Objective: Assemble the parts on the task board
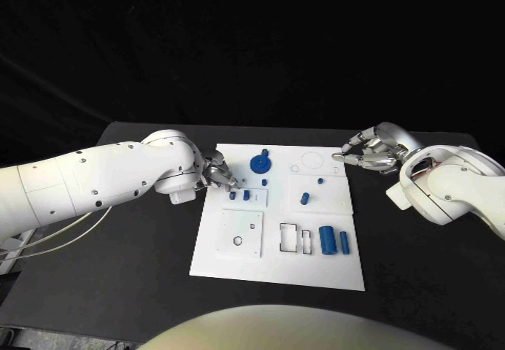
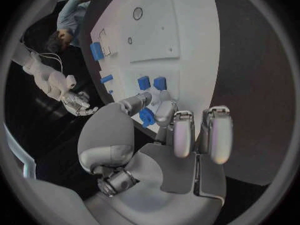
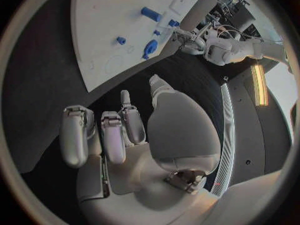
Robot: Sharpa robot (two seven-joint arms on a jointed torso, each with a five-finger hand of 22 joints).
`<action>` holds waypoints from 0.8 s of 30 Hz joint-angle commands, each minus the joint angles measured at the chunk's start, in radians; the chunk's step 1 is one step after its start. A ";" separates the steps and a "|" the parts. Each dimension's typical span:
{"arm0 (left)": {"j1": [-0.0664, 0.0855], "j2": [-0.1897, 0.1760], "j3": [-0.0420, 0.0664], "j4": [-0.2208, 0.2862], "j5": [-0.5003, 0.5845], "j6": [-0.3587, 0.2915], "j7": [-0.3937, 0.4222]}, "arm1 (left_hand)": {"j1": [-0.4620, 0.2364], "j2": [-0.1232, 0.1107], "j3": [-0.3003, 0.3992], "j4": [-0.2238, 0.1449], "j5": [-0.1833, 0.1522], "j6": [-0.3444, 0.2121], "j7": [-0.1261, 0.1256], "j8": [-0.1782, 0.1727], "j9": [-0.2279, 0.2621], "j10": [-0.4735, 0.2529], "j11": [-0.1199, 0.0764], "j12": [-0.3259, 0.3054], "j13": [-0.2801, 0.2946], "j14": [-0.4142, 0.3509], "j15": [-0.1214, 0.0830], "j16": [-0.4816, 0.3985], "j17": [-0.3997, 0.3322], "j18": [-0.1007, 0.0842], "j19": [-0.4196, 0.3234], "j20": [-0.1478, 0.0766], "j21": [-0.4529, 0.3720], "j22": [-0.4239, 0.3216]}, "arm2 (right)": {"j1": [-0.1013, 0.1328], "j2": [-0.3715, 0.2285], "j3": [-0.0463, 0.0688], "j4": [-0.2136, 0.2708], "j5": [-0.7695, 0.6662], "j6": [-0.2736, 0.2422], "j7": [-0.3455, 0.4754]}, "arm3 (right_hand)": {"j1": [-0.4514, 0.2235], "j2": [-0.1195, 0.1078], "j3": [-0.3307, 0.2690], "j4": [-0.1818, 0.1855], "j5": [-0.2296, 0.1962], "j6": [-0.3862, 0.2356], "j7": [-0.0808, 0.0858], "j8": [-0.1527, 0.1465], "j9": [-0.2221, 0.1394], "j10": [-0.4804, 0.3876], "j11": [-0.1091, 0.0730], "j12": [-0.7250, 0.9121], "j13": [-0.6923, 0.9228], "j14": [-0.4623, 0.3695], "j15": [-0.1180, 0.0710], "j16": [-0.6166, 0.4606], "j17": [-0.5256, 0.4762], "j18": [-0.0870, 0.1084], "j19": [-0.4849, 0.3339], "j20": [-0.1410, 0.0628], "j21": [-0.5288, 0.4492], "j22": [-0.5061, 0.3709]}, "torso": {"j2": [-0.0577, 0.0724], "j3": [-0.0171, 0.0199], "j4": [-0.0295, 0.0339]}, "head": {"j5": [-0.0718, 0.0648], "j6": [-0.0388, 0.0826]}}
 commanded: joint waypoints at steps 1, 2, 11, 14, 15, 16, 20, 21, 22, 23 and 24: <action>0.000 -0.003 0.000 0.008 0.013 -0.024 0.021 | -0.022 -0.019 -0.059 0.021 0.000 0.007 0.004 -0.009 -0.007 -0.003 0.007 0.002 0.001 0.103 0.008 0.004 0.263 -0.003 0.081 0.007 -0.006 0.249 | -0.001 0.001 0.000 0.000 -0.009 0.007 0.004 | 0.006 0.006 -0.003 -0.001 0.004 -0.003 -0.002 0.003 0.001 -0.004 -0.002 -0.002 0.068 0.104 -0.005 0.004 0.263 0.020 0.016 -0.005 -0.005 0.171 | 0.000 0.0002 -0.0002 | -0.001 -0.001; 0.000 -0.005 0.001 0.011 0.013 -0.024 0.022 | -0.020 -0.021 -0.086 0.029 0.001 0.007 0.003 -0.012 -0.009 -0.004 0.008 0.002 0.000 0.103 0.008 0.004 0.263 -0.003 0.080 0.007 -0.007 0.248 | -0.001 0.001 0.000 0.000 -0.009 0.007 0.003 | 0.006 0.006 -0.003 -0.001 0.004 -0.003 -0.002 0.003 0.001 -0.004 -0.002 -0.002 0.068 0.104 -0.005 0.004 0.263 0.020 0.016 -0.005 -0.005 0.171 | 0.000 -0.0002 -0.0003 | -0.001 -0.001; 0.000 -0.021 0.001 0.032 0.006 -0.010 0.023 | 0.063 -0.002 -0.203 0.069 0.001 0.009 0.001 -0.022 -0.022 -0.006 0.006 0.004 0.000 0.103 0.006 0.004 0.263 -0.003 0.081 0.007 -0.007 0.248 | -0.001 0.000 0.000 -0.001 -0.009 0.008 0.003 | 0.006 0.006 -0.003 -0.001 0.004 -0.003 -0.002 0.003 0.001 -0.004 -0.002 -0.002 0.068 0.104 -0.005 0.004 0.263 0.020 0.016 -0.005 -0.005 0.171 | 0.001 0.0001 0.0002 | -0.001 -0.003; -0.001 -0.027 0.001 0.038 0.003 -0.003 0.021 | 0.066 -0.003 -0.204 0.068 0.001 0.010 0.001 -0.022 -0.023 -0.007 0.006 0.003 0.000 0.103 0.006 0.004 0.263 -0.003 0.080 0.007 -0.008 0.248 | -0.001 0.000 0.000 -0.001 -0.009 0.008 0.003 | 0.006 0.006 -0.003 -0.001 0.004 -0.003 -0.002 0.003 0.001 -0.004 -0.002 -0.002 0.068 0.104 -0.005 0.004 0.263 0.020 0.016 -0.005 -0.005 0.171 | 0.000 0.0005 0.0008 | 0.000 -0.004; -0.002 -0.028 0.001 0.040 0.002 -0.002 0.020 | 0.066 -0.003 -0.204 0.068 0.001 0.010 0.001 -0.022 -0.023 -0.007 0.006 0.003 0.000 0.103 0.006 0.004 0.263 -0.003 0.080 0.007 -0.008 0.248 | -0.001 0.000 0.000 -0.001 -0.009 0.009 0.003 | 0.006 0.006 -0.003 -0.001 0.004 -0.003 -0.002 0.003 0.001 -0.004 -0.002 -0.002 0.068 0.104 -0.005 0.004 0.263 0.020 0.016 -0.005 -0.005 0.171 | 0.000 0.0004 0.0009 | 0.001 -0.004; -0.003 -0.030 0.001 0.043 0.001 -0.001 0.019 | 0.066 -0.003 -0.204 0.068 0.001 0.010 0.001 -0.022 -0.023 -0.007 0.006 0.003 0.000 0.103 0.006 0.004 0.263 -0.003 0.080 0.007 -0.008 0.248 | -0.001 0.000 0.000 -0.002 -0.009 0.009 0.003 | 0.006 0.006 -0.003 -0.001 0.004 -0.003 -0.002 0.003 0.001 -0.004 -0.002 -0.002 0.068 0.104 -0.005 0.004 0.263 0.020 0.016 -0.005 -0.005 0.171 | 0.000 0.0004 0.0009 | 0.001 -0.004; -0.008 -0.038 0.001 0.052 -0.008 0.001 0.015 | 0.081 0.001 -0.202 0.067 0.001 0.011 0.000 -0.022 -0.024 -0.007 0.006 0.003 -0.001 0.103 0.006 0.004 0.263 -0.003 0.081 0.007 -0.007 0.248 | -0.001 0.000 0.000 -0.002 -0.009 0.009 0.003 | 0.006 0.006 -0.003 -0.001 0.004 -0.003 -0.002 0.003 0.001 -0.004 -0.002 -0.002 0.068 0.104 -0.005 0.004 0.263 0.020 0.016 -0.005 -0.005 0.171 | 0.000 0.0004 0.0002 | 0.003 -0.007; -0.010 -0.039 0.001 0.053 -0.009 0.001 0.013 | 0.083 0.002 -0.201 0.067 0.001 0.011 0.000 -0.022 -0.024 -0.007 0.006 0.003 -0.001 0.103 0.006 0.004 0.263 -0.003 0.080 0.007 -0.007 0.248 | -0.001 0.000 0.000 -0.002 -0.009 0.009 0.002 | 0.006 0.006 -0.003 -0.001 0.004 -0.003 -0.002 0.003 0.001 -0.004 -0.002 -0.002 0.068 0.104 -0.005 0.004 0.263 0.020 0.016 -0.005 -0.005 0.171 | 0.000 0.0007 0.0003 | 0.003 -0.007; -0.012 -0.041 0.001 0.054 -0.010 0.001 0.013 | 0.088 0.005 -0.199 0.067 0.001 0.012 0.000 -0.023 -0.025 -0.007 0.006 0.004 0.000 0.103 0.006 0.004 0.263 -0.003 0.080 0.007 -0.007 0.248 | -0.001 0.000 0.000 -0.002 -0.009 0.009 0.002 | 0.006 0.006 -0.003 -0.001 0.004 -0.003 -0.002 0.003 0.001 -0.004 -0.002 -0.002 0.068 0.104 -0.005 0.004 0.263 0.020 0.016 -0.005 -0.005 0.171 | -0.001 0.0008 0.0001 | 0.003 -0.007; -0.013 -0.042 0.001 0.055 -0.011 0.001 0.012 | 0.091 0.006 -0.198 0.067 0.001 0.012 0.000 -0.023 -0.025 -0.007 0.005 0.004 -0.001 0.103 0.006 0.004 0.263 -0.003 0.080 0.006 -0.008 0.248 | -0.002 0.000 0.000 -0.002 -0.009 0.009 0.002 | 0.006 0.006 -0.003 -0.001 0.004 -0.003 -0.002 0.003 0.001 -0.004 -0.002 -0.002 0.068 0.104 -0.005 0.004 0.263 0.020 0.016 -0.005 -0.005 0.171 | -0.001 0.0008 0.0002 | 0.003 -0.007; -0.013 -0.043 0.001 0.056 -0.012 0.000 0.012 | 0.091 0.006 -0.198 0.067 0.001 0.012 0.000 -0.023 -0.025 -0.007 0.005 0.004 -0.001 0.103 0.006 0.004 0.263 -0.003 0.080 0.006 -0.008 0.248 | -0.002 0.000 0.000 -0.002 -0.009 0.010 0.002 | 0.006 0.006 -0.003 -0.001 0.004 -0.003 -0.002 0.003 0.001 -0.004 -0.002 -0.002 0.068 0.104 -0.005 0.004 0.263 0.020 0.016 -0.005 -0.005 0.171 | -0.001 0.0005 0.0003 | 0.003 -0.007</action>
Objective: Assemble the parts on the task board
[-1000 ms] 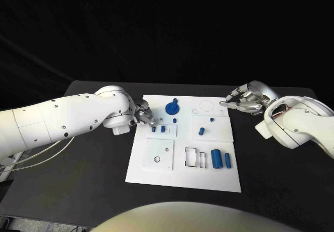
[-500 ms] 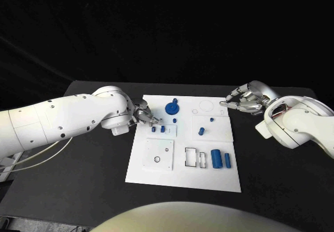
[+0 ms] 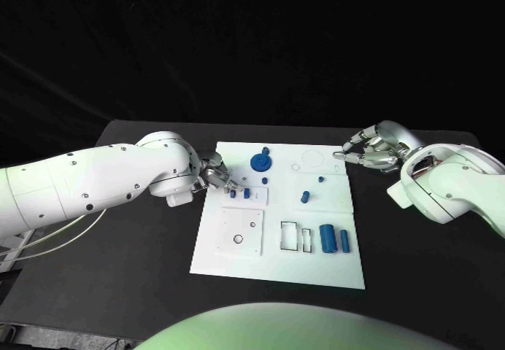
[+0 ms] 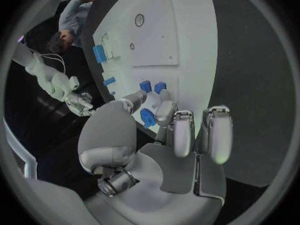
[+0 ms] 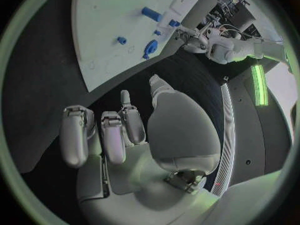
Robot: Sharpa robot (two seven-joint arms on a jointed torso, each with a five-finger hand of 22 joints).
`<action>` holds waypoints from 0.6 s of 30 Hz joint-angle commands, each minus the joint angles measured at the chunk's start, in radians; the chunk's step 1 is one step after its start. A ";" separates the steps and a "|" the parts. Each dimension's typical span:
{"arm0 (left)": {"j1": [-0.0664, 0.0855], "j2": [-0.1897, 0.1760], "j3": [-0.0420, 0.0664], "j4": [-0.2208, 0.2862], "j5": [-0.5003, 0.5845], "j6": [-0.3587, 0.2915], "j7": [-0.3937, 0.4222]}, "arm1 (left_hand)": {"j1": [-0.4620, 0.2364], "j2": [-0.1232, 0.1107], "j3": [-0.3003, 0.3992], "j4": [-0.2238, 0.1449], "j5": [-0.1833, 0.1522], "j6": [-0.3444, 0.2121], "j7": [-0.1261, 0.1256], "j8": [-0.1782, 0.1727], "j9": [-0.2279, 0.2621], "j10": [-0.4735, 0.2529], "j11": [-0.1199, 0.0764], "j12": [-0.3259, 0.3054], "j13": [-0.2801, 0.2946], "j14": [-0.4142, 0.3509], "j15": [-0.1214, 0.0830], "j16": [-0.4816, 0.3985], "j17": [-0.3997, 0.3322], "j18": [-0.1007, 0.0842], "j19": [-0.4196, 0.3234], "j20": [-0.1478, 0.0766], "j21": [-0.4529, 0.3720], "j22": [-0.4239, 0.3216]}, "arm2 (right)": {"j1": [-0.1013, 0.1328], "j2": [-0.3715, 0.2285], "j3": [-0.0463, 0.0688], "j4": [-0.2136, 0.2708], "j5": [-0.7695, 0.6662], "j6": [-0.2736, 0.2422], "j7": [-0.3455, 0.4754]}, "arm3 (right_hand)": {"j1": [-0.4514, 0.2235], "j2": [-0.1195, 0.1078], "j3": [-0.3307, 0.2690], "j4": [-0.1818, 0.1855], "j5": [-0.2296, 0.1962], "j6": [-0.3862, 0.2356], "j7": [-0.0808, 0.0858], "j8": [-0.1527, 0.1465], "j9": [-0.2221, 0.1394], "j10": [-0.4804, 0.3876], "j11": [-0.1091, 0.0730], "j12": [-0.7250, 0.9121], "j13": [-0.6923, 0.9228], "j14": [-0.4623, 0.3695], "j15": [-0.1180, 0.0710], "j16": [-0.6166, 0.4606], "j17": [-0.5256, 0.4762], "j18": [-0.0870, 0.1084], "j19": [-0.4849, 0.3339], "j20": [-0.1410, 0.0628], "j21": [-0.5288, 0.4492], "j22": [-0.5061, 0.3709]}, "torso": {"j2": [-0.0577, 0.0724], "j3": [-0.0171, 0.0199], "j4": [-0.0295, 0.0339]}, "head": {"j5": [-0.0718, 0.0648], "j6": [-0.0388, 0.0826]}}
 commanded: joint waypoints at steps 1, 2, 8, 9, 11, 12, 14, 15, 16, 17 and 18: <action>-0.004 -0.003 0.000 0.006 -0.011 0.011 0.002 | 0.011 0.001 0.003 -0.002 0.002 0.005 0.000 -0.003 -0.002 -0.003 0.002 0.004 0.000 0.106 0.003 0.004 0.263 -0.003 0.081 0.007 -0.003 0.249 | -0.001 0.001 0.000 0.000 -0.009 0.009 0.002 | 0.006 0.006 -0.003 -0.001 0.004 -0.003 -0.002 0.003 0.001 -0.004 -0.002 -0.002 0.068 0.104 -0.005 0.004 0.263 0.020 0.016 -0.005 -0.005 0.171 | -0.001 0.0001 -0.0005 | 0.002 0.000; -0.005 -0.003 0.000 0.006 -0.012 0.011 0.002 | 0.011 0.001 0.003 -0.002 0.002 0.005 0.000 -0.003 -0.002 -0.003 0.002 0.004 0.000 0.106 0.003 0.004 0.263 -0.003 0.081 0.007 -0.003 0.249 | -0.001 0.001 0.000 0.000 -0.009 0.009 0.003 | 0.006 0.006 -0.003 -0.001 0.004 -0.003 -0.002 0.003 0.001 -0.004 -0.002 -0.002 0.068 0.104 -0.005 0.004 0.263 0.020 0.016 -0.005 -0.005 0.171 | -0.001 0.0003 -0.0004 | 0.002 0.000; -0.013 0.000 0.000 0.003 -0.015 0.009 0.000 | 0.015 0.003 0.006 -0.002 0.002 0.005 0.000 -0.004 -0.002 -0.003 0.002 0.004 0.000 0.106 0.003 0.004 0.263 -0.003 0.081 0.007 -0.002 0.249 | -0.002 0.001 0.000 -0.001 -0.009 0.010 0.003 | 0.008 0.007 -0.006 0.000 0.006 -0.004 -0.002 0.004 0.001 -0.004 -0.002 -0.002 0.069 0.104 -0.005 0.004 0.263 0.020 0.016 -0.006 -0.005 0.171 | 0.000 -0.0001 -0.0016 | 0.003 0.000; -0.014 0.001 0.000 0.002 -0.017 0.008 -0.001 | 0.016 0.004 0.006 -0.002 0.002 0.005 0.000 -0.004 -0.002 -0.003 0.002 0.004 0.000 0.106 0.003 0.004 0.263 -0.003 0.081 0.006 -0.003 0.249 | -0.002 0.001 0.000 -0.001 -0.009 0.009 0.003 | 0.008 0.007 -0.006 0.000 0.006 -0.004 -0.002 0.004 0.001 -0.004 -0.002 -0.002 0.069 0.104 -0.005 0.004 0.263 0.020 0.016 -0.006 -0.005 0.171 | 0.000 0.0000 -0.0017 | 0.003 0.000; -0.018 0.003 0.000 0.000 -0.020 0.007 -0.001 | 0.016 0.004 0.006 -0.002 0.002 0.005 0.000 -0.004 -0.002 -0.003 0.002 0.004 0.000 0.106 0.003 0.004 0.263 -0.003 0.081 0.006 -0.003 0.249 | -0.002 0.001 0.000 -0.001 -0.009 0.009 0.003 | 0.008 0.007 -0.006 0.000 0.006 -0.004 -0.002 0.004 0.001 -0.004 -0.002 -0.002 0.069 0.104 -0.005 0.004 0.263 0.020 0.016 -0.006 -0.005 0.171 | 0.001 0.0002 -0.0018 | 0.002 0.000; -0.019 0.004 0.000 0.000 -0.021 0.007 -0.001 | 0.018 0.005 0.008 -0.003 0.002 0.006 -0.001 -0.004 -0.002 -0.003 0.002 0.005 0.000 0.106 0.003 0.004 0.263 -0.003 0.081 0.006 -0.003 0.249 | -0.002 0.001 0.000 -0.001 -0.009 0.009 0.003 | 0.008 0.007 -0.006 0.000 0.006 -0.004 -0.002 0.004 0.001 -0.004 -0.002 -0.002 0.069 0.104 -0.005 0.004 0.263 0.020 0.016 -0.006 -0.005 0.171 | 0.001 0.0000 -0.0015 | 0.002 0.001; -0.021 0.006 0.000 -0.002 -0.022 0.003 0.000 | 0.020 0.006 0.010 -0.003 0.002 0.006 -0.001 -0.004 -0.003 -0.003 0.002 0.004 -0.001 0.106 0.003 0.004 0.263 -0.003 0.081 0.006 -0.003 0.249 | -0.002 0.001 0.000 -0.001 -0.009 0.009 0.003 | 0.008 0.007 -0.006 0.000 0.006 -0.004 -0.002 0.004 0.001 -0.004 -0.002 -0.002 0.069 0.104 -0.005 0.004 0.263 0.020 0.016 -0.006 -0.005 0.171 | 0.001 -0.0003 -0.0013 | 0.001 0.002; -0.022 0.008 0.000 -0.003 -0.023 0.001 0.001 | 0.022 0.008 0.012 -0.003 0.002 0.006 -0.001 -0.004 -0.003 -0.004 0.001 0.003 -0.002 0.106 0.003 0.004 0.263 -0.003 0.080 0.006 -0.004 0.248 | -0.002 0.001 0.000 0.000 -0.009 0.010 0.003 | 0.008 0.007 -0.006 0.000 0.006 -0.004 -0.002 0.004 0.001 -0.004 -0.002 -0.002 0.069 0.104 -0.005 0.004 0.263 0.020 0.016 -0.006 -0.005 0.171 | 0.001 -0.0003 -0.0012 | 0.001 0.002; -0.023 0.009 0.000 -0.004 -0.023 -0.002 0.002 | 0.025 0.009 0.014 -0.003 0.002 0.006 -0.001 -0.004 -0.003 -0.003 0.001 0.004 -0.001 0.106 0.003 0.004 0.263 -0.003 0.081 0.006 -0.003 0.249 | -0.002 0.001 0.000 0.000 -0.009 0.010 0.003 | 0.008 0.007 -0.006 0.000 0.006 -0.004 -0.002 0.004 0.001 -0.004 -0.002 -0.002 0.069 0.104 -0.005 0.004 0.263 0.020 0.016 -0.006 -0.005 0.171 | 0.001 -0.0003 -0.0012 | 0.001 0.002; -0.023 0.010 0.000 -0.005 -0.023 -0.004 0.003 | 0.027 0.010 0.016 -0.003 0.002 0.006 -0.001 -0.004 -0.003 -0.003 0.001 0.004 -0.001 0.106 0.002 0.004 0.263 -0.003 0.080 0.006 -0.004 0.248 | -0.002 0.001 0.000 0.000 -0.009 0.010 0.003 | 0.008 0.007 -0.006 0.000 0.006 -0.004 -0.002 0.004 0.001 -0.004 -0.002 -0.002 0.069 0.104 -0.005 0.004 0.263 0.020 0.016 -0.006 -0.005 0.171 | 0.001 0.0000 -0.0013 | 0.001 0.001; -0.024 0.011 0.000 -0.006 -0.024 -0.006 0.003 | 0.028 0.011 0.017 -0.004 0.002 0.006 -0.001 -0.004 -0.004 -0.003 0.001 0.004 -0.001 0.106 0.002 0.004 0.263 -0.003 0.081 0.006 -0.003 0.249 | -0.002 0.001 0.000 0.000 -0.009 0.010 0.003 | 0.008 0.007 -0.006 0.000 0.006 -0.004 -0.002 0.004 0.001 -0.004 -0.002 -0.002 0.069 0.104 -0.005 0.004 0.263 0.020 0.016 -0.006 -0.005 0.171 | 0.001 0.0001 -0.0014 | 0.001 0.001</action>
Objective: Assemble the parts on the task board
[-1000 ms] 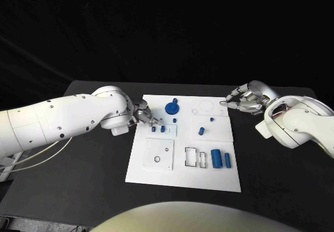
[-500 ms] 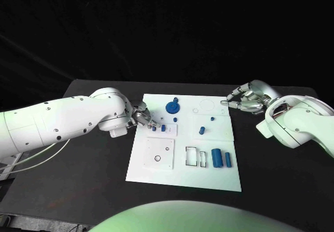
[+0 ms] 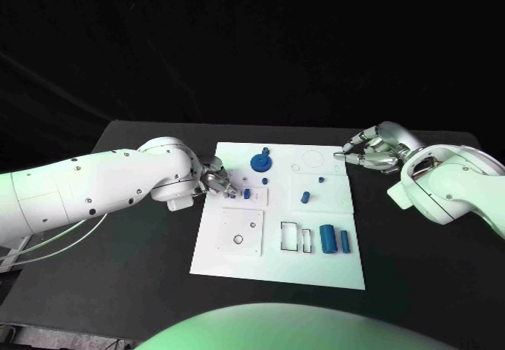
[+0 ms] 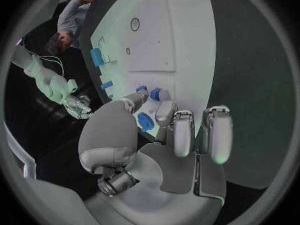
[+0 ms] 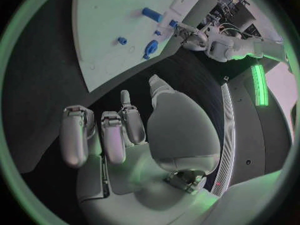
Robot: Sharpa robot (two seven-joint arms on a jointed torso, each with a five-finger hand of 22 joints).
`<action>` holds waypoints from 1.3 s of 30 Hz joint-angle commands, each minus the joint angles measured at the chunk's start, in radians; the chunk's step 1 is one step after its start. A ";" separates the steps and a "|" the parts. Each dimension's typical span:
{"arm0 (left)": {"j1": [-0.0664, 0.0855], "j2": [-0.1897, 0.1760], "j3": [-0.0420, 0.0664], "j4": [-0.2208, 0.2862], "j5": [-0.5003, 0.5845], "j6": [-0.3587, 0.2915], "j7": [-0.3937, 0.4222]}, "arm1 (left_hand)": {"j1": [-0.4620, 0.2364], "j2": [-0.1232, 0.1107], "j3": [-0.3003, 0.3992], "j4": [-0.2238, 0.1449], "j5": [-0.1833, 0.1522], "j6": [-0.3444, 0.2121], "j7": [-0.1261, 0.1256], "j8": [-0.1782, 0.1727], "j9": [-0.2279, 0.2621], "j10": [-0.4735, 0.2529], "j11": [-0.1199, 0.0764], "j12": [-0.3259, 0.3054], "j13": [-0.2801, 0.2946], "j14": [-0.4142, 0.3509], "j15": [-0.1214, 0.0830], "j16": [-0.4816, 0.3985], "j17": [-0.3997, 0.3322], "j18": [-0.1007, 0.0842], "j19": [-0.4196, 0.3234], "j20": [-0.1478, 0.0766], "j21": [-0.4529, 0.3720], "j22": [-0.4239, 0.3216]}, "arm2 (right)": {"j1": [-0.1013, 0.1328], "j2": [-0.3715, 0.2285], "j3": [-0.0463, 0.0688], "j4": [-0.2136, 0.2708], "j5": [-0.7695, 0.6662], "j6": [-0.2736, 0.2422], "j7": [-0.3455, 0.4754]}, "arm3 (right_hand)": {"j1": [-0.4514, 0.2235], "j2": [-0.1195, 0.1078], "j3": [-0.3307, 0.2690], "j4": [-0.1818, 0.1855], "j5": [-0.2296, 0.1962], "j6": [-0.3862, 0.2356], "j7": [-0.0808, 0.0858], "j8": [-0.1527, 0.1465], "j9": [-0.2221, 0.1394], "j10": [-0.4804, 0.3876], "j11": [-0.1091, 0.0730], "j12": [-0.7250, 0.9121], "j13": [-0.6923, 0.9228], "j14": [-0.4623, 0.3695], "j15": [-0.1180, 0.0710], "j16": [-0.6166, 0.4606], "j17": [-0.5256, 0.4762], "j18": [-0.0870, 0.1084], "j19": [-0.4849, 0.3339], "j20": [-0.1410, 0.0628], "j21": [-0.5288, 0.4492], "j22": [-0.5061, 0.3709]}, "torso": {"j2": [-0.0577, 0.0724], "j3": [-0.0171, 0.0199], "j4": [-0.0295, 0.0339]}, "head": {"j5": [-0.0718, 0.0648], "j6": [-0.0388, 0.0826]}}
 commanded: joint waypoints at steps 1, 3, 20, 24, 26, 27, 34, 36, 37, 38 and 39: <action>-0.004 0.007 -0.001 -0.001 -0.008 -0.007 0.006 | 0.012 0.002 0.009 0.000 0.002 0.006 -0.001 -0.005 -0.002 -0.003 0.001 0.005 0.000 0.106 0.002 0.004 0.263 -0.003 0.081 0.006 -0.003 0.249 | -0.001 0.000 0.000 0.001 -0.009 0.010 0.003 | 0.004 0.003 -0.006 0.000 0.006 -0.004 -0.002 0.004 0.002 -0.004 -0.002 -0.002 0.069 0.104 -0.005 0.004 0.263 0.020 0.016 -0.006 -0.005 0.171 | 0.001 0.0001 -0.0004 | -0.001 -0.001; -0.004 0.009 -0.001 -0.002 -0.008 -0.009 0.007 | 0.017 0.005 0.015 -0.002 0.002 0.006 -0.002 -0.005 -0.002 -0.003 0.001 0.005 0.000 0.106 0.002 0.004 0.263 -0.003 0.081 0.006 -0.003 0.249 | -0.001 0.000 0.000 0.001 -0.009 0.010 0.003 | 0.004 0.003 -0.006 0.000 0.006 -0.004 -0.002 0.004 0.002 -0.004 -0.002 -0.002 0.069 0.104 -0.005 0.004 0.263 0.020 0.016 -0.006 -0.005 0.171 | 0.001 -0.0001 -0.0007 | -0.002 -0.001; -0.005 0.007 0.000 0.001 0.042 0.013 0.011 | 0.129 0.056 0.172 -0.085 0.002 -0.003 -0.012 0.005 0.001 -0.003 -0.009 0.004 -0.001 0.106 -0.006 0.004 0.263 -0.003 0.080 -0.001 -0.004 0.249 | -0.001 0.001 0.000 0.000 -0.009 0.013 0.000 | 0.005 0.005 -0.006 0.000 0.008 -0.004 -0.002 0.004 0.002 -0.004 -0.002 -0.002 0.069 0.104 -0.005 0.004 0.263 0.020 0.016 -0.006 -0.006 0.170 | -0.001 -0.0008 0.0006 | -0.003 -0.005; -0.005 0.006 0.000 0.001 0.050 0.014 0.013 | 0.141 0.061 0.227 -0.112 0.002 -0.015 -0.008 0.007 0.003 -0.003 -0.006 0.002 -0.004 0.106 -0.004 0.004 0.263 -0.002 0.079 -0.001 -0.007 0.248 | -0.001 0.001 0.000 -0.001 -0.009 0.012 0.000 | 0.005 0.005 -0.006 0.000 0.008 -0.004 -0.002 0.004 0.002 -0.004 -0.002 -0.002 0.069 0.104 -0.005 0.004 0.263 0.020 0.016 -0.006 -0.006 0.170 | -0.001 -0.0003 0.0013 | -0.003 -0.004; -0.005 0.006 0.000 0.001 0.052 0.013 0.015 | 0.141 0.062 0.252 -0.123 0.002 -0.019 -0.005 0.010 0.006 -0.003 -0.004 0.002 -0.005 0.106 -0.003 0.004 0.263 -0.003 0.080 0.000 -0.006 0.248 | -0.001 0.001 0.000 -0.001 -0.009 0.012 0.000 | 0.005 0.005 -0.006 0.000 0.008 -0.004 -0.002 0.004 0.002 -0.004 -0.002 -0.002 0.069 0.104 -0.005 0.004 0.263 0.020 0.016 -0.006 -0.006 0.170 | -0.001 -0.0002 0.0010 | -0.003 -0.004; -0.005 0.006 0.000 0.001 0.053 0.012 0.016 | 0.139 0.062 0.259 -0.126 0.002 -0.019 -0.004 0.012 0.007 -0.002 -0.003 0.002 -0.004 0.106 -0.002 0.004 0.263 -0.002 0.079 0.001 -0.007 0.248 | -0.001 0.001 0.000 -0.002 -0.009 0.012 0.001 | 0.006 0.005 -0.007 0.000 0.009 -0.004 -0.002 0.004 0.002 -0.003 -0.002 -0.001 0.070 0.104 -0.005 0.004 0.263 0.020 0.016 -0.006 -0.006 0.171 | -0.001 -0.0003 0.0007 | -0.003 -0.004; -0.005 0.002 0.000 0.005 0.060 0.007 0.020 | 0.133 0.065 0.290 -0.140 0.002 -0.020 -0.001 0.020 0.012 0.001 -0.001 0.003 -0.004 0.106 0.000 0.004 0.263 -0.002 0.079 0.003 -0.006 0.248 | -0.001 0.001 0.000 -0.002 -0.009 0.011 0.000 | 0.006 0.005 -0.007 0.000 0.009 -0.004 -0.002 0.004 0.002 -0.003 -0.002 -0.001 0.070 0.104 -0.005 0.004 0.263 0.020 0.016 -0.006 -0.006 0.171 | -0.001 0.0001 0.0002 | -0.002 -0.004; -0.005 0.000 0.001 0.007 0.063 0.007 0.020 | 0.131 0.065 0.296 -0.144 0.002 -0.020 0.000 0.022 0.013 0.002 -0.001 0.003 -0.004 0.106 0.001 0.004 0.263 -0.002 0.080 0.003 -0.006 0.248 | -0.001 0.000 0.000 -0.002 -0.009 0.011 0.000 | 0.006 0.005 -0.007 0.000 0.009 -0.004 -0.002 0.004 0.002 -0.003 -0.002 -0.001 0.070 0.104 -0.005 0.004 0.263 0.020 0.016 -0.006 -0.006 0.171 | -0.001 0.0001 0.0003 | -0.002 -0.003; -0.004 -0.002 0.002 0.009 0.063 0.008 0.020 | 0.131 0.065 0.298 -0.145 0.002 -0.020 0.000 0.023 0.013 0.002 0.000 0.004 -0.003 0.106 0.001 0.004 0.263 -0.002 0.079 0.003 -0.006 0.248 | -0.001 0.000 0.000 -0.002 -0.009 0.011 0.000 | 0.006 0.005 -0.007 0.000 0.009 -0.004 -0.002 0.004 0.002 -0.003 -0.002 -0.001 0.070 0.104 -0.005 0.004 0.263 0.020 0.016 -0.006 -0.006 0.171 | -0.001 0.0003 0.0003 | -0.002 -0.003; -0.004 -0.003 0.003 0.010 0.064 0.009 0.019 | 0.131 0.065 0.298 -0.145 0.002 -0.020 0.000 0.023 0.013 0.002 0.000 0.004 -0.003 0.106 0.001 0.004 0.263 -0.002 0.079 0.003 -0.006 0.248 | -0.001 0.000 0.000 -0.002 -0.009 0.011 0.000 | 0.006 0.005 -0.007 0.000 0.009 -0.004 -0.002 0.004 0.002 -0.003 -0.002 -0.001 0.070 0.104 -0.005 0.004 0.263 0.020 0.016 -0.006 -0.006 0.171 | -0.001 0.0004 0.0003 | -0.001 -0.004; -0.004 -0.005 0.005 0.012 0.064 0.012 0.019 | 0.130 0.065 0.301 -0.147 0.003 -0.019 0.000 0.025 0.014 0.002 0.000 0.003 -0.004 0.106 0.001 0.004 0.263 -0.002 0.079 0.003 -0.007 0.248 | -0.001 0.000 0.000 -0.002 -0.009 0.012 0.000 | 0.006 0.005 -0.007 0.000 0.009 -0.004 -0.002 0.004 0.002 -0.003 -0.002 -0.001 0.070 0.104 -0.005 0.004 0.263 0.020 0.016 -0.006 -0.006 0.171 | -0.001 0.0003 0.0004 | -0.001 -0.004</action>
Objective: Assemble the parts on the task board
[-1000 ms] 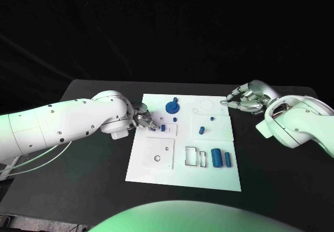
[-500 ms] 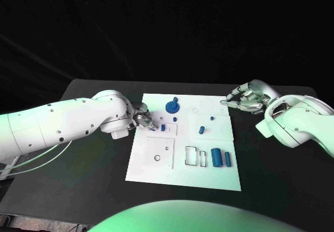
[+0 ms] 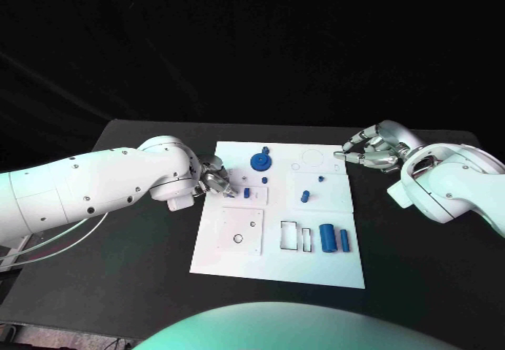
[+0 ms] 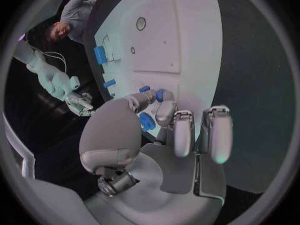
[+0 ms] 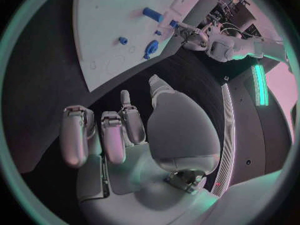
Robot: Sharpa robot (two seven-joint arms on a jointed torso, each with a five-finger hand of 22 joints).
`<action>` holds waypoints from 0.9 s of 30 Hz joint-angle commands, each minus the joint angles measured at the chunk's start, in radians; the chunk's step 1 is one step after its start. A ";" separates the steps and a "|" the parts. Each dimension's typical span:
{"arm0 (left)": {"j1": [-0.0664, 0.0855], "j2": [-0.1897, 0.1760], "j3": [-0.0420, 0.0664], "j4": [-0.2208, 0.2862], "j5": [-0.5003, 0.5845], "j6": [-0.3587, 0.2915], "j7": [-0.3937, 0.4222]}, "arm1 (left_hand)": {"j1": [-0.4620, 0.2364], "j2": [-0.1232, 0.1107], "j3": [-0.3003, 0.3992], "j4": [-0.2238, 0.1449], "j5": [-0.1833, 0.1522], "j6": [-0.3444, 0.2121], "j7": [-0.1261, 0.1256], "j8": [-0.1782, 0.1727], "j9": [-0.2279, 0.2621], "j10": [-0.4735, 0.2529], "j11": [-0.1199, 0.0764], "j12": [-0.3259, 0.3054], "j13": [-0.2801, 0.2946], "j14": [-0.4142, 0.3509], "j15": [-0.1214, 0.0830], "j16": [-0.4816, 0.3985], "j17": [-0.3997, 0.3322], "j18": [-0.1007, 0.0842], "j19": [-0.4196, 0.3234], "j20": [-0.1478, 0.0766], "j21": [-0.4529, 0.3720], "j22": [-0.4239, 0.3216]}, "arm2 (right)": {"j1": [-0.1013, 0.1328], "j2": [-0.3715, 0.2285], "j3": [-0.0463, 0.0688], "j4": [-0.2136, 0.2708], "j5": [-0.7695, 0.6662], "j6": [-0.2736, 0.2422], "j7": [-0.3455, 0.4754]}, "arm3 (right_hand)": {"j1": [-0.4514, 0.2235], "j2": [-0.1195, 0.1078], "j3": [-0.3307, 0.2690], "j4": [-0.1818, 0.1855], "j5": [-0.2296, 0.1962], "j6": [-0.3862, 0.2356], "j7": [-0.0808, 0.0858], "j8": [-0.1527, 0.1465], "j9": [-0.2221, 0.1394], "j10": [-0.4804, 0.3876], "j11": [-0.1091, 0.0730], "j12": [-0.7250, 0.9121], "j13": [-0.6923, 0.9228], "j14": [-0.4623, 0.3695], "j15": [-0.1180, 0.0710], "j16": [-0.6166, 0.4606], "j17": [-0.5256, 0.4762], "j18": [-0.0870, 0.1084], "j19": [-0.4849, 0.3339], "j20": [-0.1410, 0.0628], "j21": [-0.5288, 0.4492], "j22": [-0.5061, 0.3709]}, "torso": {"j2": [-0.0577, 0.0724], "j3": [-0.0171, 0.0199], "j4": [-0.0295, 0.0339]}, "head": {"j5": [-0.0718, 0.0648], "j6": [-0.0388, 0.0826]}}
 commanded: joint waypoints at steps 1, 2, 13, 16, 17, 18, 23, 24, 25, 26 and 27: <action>-0.002 -0.003 0.004 0.011 0.025 0.023 0.008 | 0.005 0.013 0.114 -0.104 0.004 0.000 -0.002 0.008 0.003 0.007 0.004 0.003 0.000 0.106 0.002 0.004 0.263 -0.002 0.079 0.004 -0.003 0.248 | -0.001 0.000 0.000 0.000 -0.009 0.011 0.001 | 0.006 0.005 -0.007 0.000 0.005 -0.004 -0.002 0.004 0.001 -0.003 -0.002 -0.001 0.070 0.104 -0.005 0.004 0.263 0.020 0.016 -0.006 -0.006 0.171 | -0.001 0.0006 0.0001 | 0.001 0.001; -0.002 -0.005 0.005 0.013 0.025 0.026 0.007 | 0.004 0.013 0.120 -0.107 0.005 0.000 -0.002 0.009 0.004 0.006 0.004 0.002 -0.002 0.106 0.002 0.004 0.263 -0.002 0.079 0.004 -0.004 0.248 | -0.001 0.000 0.000 0.000 -0.009 0.011 0.000 | 0.006 0.005 -0.007 0.000 0.005 -0.004 -0.002 0.004 0.001 -0.003 -0.002 -0.001 0.070 0.104 -0.005 0.004 0.263 0.020 0.016 -0.006 -0.006 0.171 | -0.001 0.0008 0.0002 | 0.001 0.001; 0.033 -0.025 0.026 0.019 0.042 0.113 -0.013 | -0.002 0.010 0.138 -0.121 0.007 0.000 0.000 0.016 0.007 0.005 0.006 -0.001 -0.007 0.106 0.004 0.004 0.263 -0.001 0.078 0.006 -0.007 0.247 | -0.001 0.001 0.000 -0.003 -0.009 0.011 0.000 | 0.007 0.006 -0.007 0.000 0.007 -0.004 -0.002 0.004 0.001 -0.004 -0.002 -0.002 0.068 0.104 -0.006 0.004 0.263 0.021 0.015 -0.006 -0.008 0.170 | -0.001 0.0010 -0.0004 | 0.001 0.004; 0.043 -0.022 0.027 0.007 0.051 0.134 -0.015 | -0.002 0.010 0.140 -0.122 0.007 0.001 0.000 0.016 0.008 0.004 0.006 -0.002 -0.007 0.106 0.004 0.004 0.263 -0.001 0.077 0.006 -0.007 0.247 | -0.001 0.001 0.000 -0.003 -0.009 0.011 0.000 | 0.007 0.006 -0.007 0.000 0.007 -0.004 -0.002 0.004 0.001 -0.004 -0.002 -0.002 0.068 0.104 -0.006 0.004 0.263 0.021 0.015 -0.006 -0.008 0.170 | 0.000 0.0004 -0.0007 | 0.001 0.004; 0.047 -0.020 0.027 0.002 0.057 0.143 -0.016 | -0.002 0.010 0.140 -0.122 0.007 0.001 0.000 0.016 0.008 0.004 0.006 -0.002 -0.007 0.106 0.004 0.004 0.263 -0.001 0.077 0.006 -0.007 0.247 | -0.001 0.001 0.000 -0.003 -0.010 0.011 0.000 | 0.007 0.006 -0.007 0.000 0.007 -0.004 -0.002 0.004 0.001 -0.004 -0.002 -0.002 0.068 0.104 -0.006 0.004 0.263 0.021 0.015 -0.006 -0.008 0.170 | 0.001 -0.0003 -0.0009 | 0.000 0.005; 0.051 -0.016 0.028 -0.004 0.064 0.153 -0.016 | -0.002 0.010 0.141 -0.123 0.007 0.001 0.000 0.016 0.008 0.005 0.006 -0.002 -0.007 0.106 0.004 0.004 0.263 -0.001 0.077 0.006 -0.008 0.246 | -0.001 0.001 0.000 -0.003 -0.010 0.011 0.000 | 0.007 0.006 -0.007 0.000 0.007 -0.004 -0.002 0.004 0.001 -0.004 -0.002 -0.002 0.068 0.104 -0.006 0.004 0.263 0.021 0.015 -0.006 -0.008 0.170 | 0.001 -0.0004 -0.0010 | 0.000 0.005; 0.073 0.012 0.028 -0.049 0.113 0.239 -0.026 | -0.002 0.009 0.142 -0.125 0.007 0.001 0.001 0.016 0.008 0.003 0.007 -0.004 -0.010 0.106 0.004 0.004 0.263 0.000 0.075 0.007 -0.011 0.245 | -0.001 0.002 0.000 -0.004 -0.010 0.012 -0.001 | 0.007 0.006 -0.007 0.000 0.007 -0.004 -0.002 0.004 0.001 -0.004 -0.002 -0.002 0.068 0.104 -0.006 0.004 0.263 0.021 0.015 -0.006 -0.008 0.170 | 0.001 0.0000 -0.0014 | 0.001 0.003; 0.081 0.025 0.027 -0.072 0.146 0.282 -0.035 | -0.001 0.009 0.144 -0.127 0.007 0.000 0.001 0.016 0.008 0.003 0.007 -0.005 -0.012 0.106 0.004 0.004 0.263 0.000 0.074 0.007 -0.013 0.245 | -0.001 0.002 0.000 -0.004 -0.010 0.012 -0.001 | 0.007 0.006 -0.007 0.000 0.007 -0.004 -0.002 0.004 0.001 -0.004 -0.002 -0.002 0.068 0.104 -0.006 0.004 0.263 0.021 0.015 -0.006 -0.008 0.170 | 0.001 0.0001 -0.0017 | 0.002 0.003; 0.086 0.035 0.026 -0.092 0.172 0.317 -0.044 | -0.001 0.009 0.145 -0.128 0.008 0.000 0.001 0.016 0.008 0.001 0.007 -0.007 -0.015 0.106 0.004 0.004 0.263 0.000 0.073 0.007 -0.015 0.244 | -0.001 0.003 0.000 -0.004 -0.010 0.012 -0.001 | 0.007 0.006 -0.007 0.000 0.007 -0.004 -0.002 0.004 0.001 -0.004 -0.002 -0.002 0.068 0.104 -0.006 0.004 0.263 0.021 0.015 -0.006 -0.008 0.170 | 0.001 0.0001 -0.0017 | 0.002 0.003; 0.092 0.046 0.024 -0.112 0.196 0.351 -0.051 | -0.002 0.009 0.146 -0.130 0.007 -0.001 0.002 0.015 0.007 -0.002 0.008 -0.011 -0.020 0.106 0.004 0.004 0.263 0.001 0.071 0.007 -0.019 0.243 | -0.001 0.003 0.000 -0.004 -0.010 0.012 -0.001 | 0.007 0.006 -0.007 0.000 0.007 -0.004 -0.002 0.004 0.001 -0.004 -0.002 -0.002 0.068 0.104 -0.006 0.004 0.263 0.021 0.015 -0.006 -0.008 0.170 | 0.000 -0.0001 -0.0014 | 0.002 0.002; 0.097 0.055 0.022 -0.128 0.212 0.378 -0.056 | -0.002 0.010 0.147 -0.131 0.007 -0.002 0.003 0.014 0.007 -0.004 0.009 -0.014 -0.025 0.106 0.004 0.004 0.263 0.002 0.070 0.007 -0.021 0.242 | -0.001 0.003 0.000 -0.004 -0.010 0.013 -0.001 | 0.008 0.006 -0.008 0.000 0.011 -0.005 -0.002 0.004 0.001 -0.004 -0.002 -0.002 0.069 0.104 -0.006 0.004 0.263 0.021 0.015 -0.006 -0.008 0.170 | 0.000 0.0002 -0.0013 | 0.002 0.002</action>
